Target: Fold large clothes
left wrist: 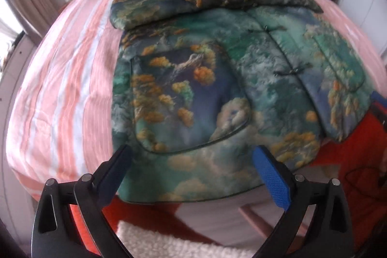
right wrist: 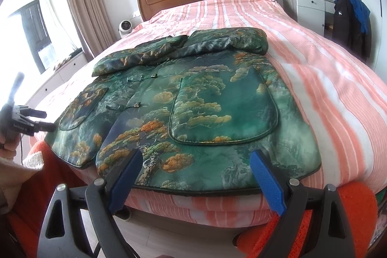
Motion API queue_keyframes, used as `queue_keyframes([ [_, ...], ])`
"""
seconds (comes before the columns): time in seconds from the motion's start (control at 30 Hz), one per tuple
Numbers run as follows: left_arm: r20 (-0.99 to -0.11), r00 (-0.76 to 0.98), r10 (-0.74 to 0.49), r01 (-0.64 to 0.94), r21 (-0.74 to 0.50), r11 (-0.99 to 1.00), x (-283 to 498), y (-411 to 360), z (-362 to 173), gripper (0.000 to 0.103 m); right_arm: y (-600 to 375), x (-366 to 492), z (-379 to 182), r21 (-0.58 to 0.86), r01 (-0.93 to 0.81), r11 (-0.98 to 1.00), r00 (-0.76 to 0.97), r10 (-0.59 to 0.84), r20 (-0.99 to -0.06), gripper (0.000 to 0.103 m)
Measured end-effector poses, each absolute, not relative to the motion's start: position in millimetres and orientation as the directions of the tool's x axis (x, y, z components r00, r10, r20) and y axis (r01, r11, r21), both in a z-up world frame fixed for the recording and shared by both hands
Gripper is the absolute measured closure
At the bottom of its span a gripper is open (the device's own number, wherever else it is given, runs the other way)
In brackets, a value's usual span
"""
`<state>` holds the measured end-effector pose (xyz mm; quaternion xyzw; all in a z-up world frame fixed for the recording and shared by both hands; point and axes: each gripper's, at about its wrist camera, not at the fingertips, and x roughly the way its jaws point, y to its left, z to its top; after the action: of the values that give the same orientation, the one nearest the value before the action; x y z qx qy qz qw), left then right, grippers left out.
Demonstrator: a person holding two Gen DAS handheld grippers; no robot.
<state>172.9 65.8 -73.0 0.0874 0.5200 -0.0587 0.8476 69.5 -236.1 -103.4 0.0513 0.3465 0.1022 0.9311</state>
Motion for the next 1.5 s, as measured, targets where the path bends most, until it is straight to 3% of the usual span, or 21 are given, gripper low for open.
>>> queue_keyframes([
  [0.87,-0.860,0.509,-0.044,-0.019,-0.062,0.998,177.4,113.2,-63.9,0.002,-208.3,67.9,-105.6,0.069,-0.211,0.975,0.728,0.204,-0.655,0.013],
  [1.23,-0.838,0.541,0.073,-0.031,0.067,0.997,163.7,132.9,-52.7,0.002,-193.3,70.2,-108.0,0.038,-0.235,0.971,0.720,0.200,-0.664,0.013],
  [1.5,-0.842,0.535,0.069,-0.054,0.047,0.997,159.7,141.1,-62.6,0.002,-180.0,66.8,-109.1,-0.007,-0.270,0.963,0.717,0.196,-0.669,0.013],
])
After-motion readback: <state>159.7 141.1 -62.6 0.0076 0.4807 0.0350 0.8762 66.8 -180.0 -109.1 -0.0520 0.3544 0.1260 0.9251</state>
